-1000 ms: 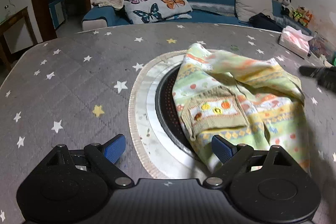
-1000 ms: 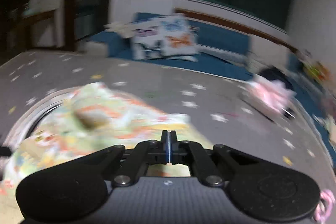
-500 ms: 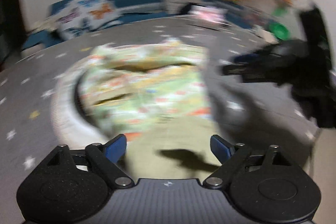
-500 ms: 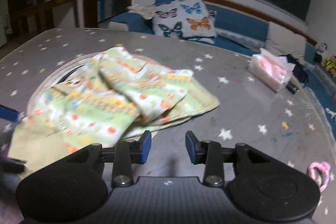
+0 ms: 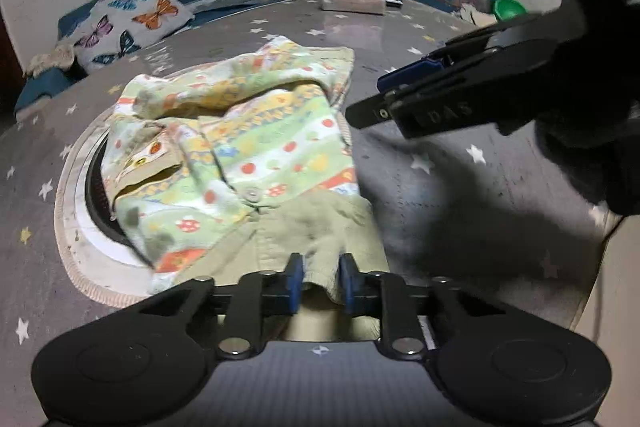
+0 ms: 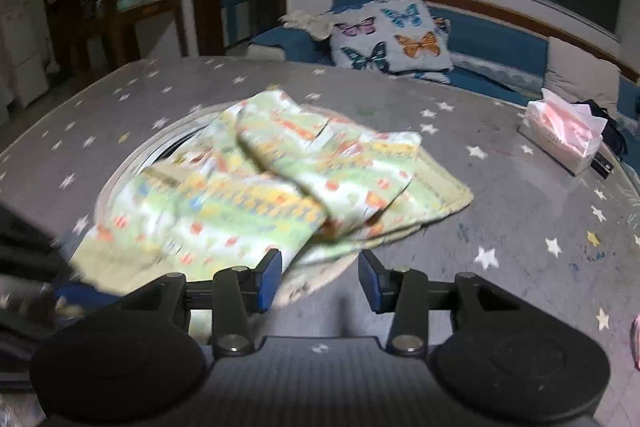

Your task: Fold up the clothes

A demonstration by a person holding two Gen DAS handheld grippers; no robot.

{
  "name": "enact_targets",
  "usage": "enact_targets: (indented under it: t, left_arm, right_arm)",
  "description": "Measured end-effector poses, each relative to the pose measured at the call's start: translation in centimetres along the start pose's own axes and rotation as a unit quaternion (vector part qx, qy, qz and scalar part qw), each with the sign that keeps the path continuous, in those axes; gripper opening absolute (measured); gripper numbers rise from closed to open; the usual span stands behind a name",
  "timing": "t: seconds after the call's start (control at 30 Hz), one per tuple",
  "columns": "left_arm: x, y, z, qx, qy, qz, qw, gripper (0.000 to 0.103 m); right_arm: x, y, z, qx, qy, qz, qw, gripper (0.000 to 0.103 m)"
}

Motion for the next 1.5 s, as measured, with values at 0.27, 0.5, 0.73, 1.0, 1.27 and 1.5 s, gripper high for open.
enact_targets:
  t: [0.27, 0.5, 0.73, 1.0, 1.27, 1.5]
  left_arm:
    - [-2.6, 2.5, -4.0, -0.059, 0.005, 0.042, 0.9974, 0.015]
    - [-4.0, 4.4, -8.6, -0.106, 0.032, 0.069, 0.9915, 0.015]
    - [-4.1, 3.5, -8.4, -0.097, 0.003, 0.06, 0.9934, 0.016]
    - [-4.8, 1.7, -1.8, -0.007, -0.051, 0.058, 0.997, 0.056]
    - [-2.8, 2.0, -0.9, 0.055, 0.008, 0.059, 0.9967, 0.068]
    - [-0.3, 2.2, -2.7, 0.042, 0.016, 0.041, 0.9982, 0.029]
  right_arm:
    - [2.9, 0.6, 2.2, 0.058, -0.002, -0.011, 0.998, 0.034]
    - [1.2, -0.2, 0.2, 0.008, 0.004, -0.009, 1.0, 0.034]
    - [0.0, -3.1, -2.9, -0.043, 0.043, -0.046, 0.997, 0.034]
    - [0.1, -2.2, -5.3, -0.021, 0.122, -0.04, 0.992, 0.033]
    - [1.2, 1.7, -4.7, 0.08, 0.221, -0.025, 0.972, 0.032]
    - [2.1, 2.9, -4.6, 0.111, 0.244, -0.025, 0.963, 0.032]
Point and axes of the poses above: each gripper's, at about its wrist camera, not at the fingertips, and x roughly the way its jaws point, z to its right, y to its top, the point moved 8 cm from there along x, roughly the way its jaws point
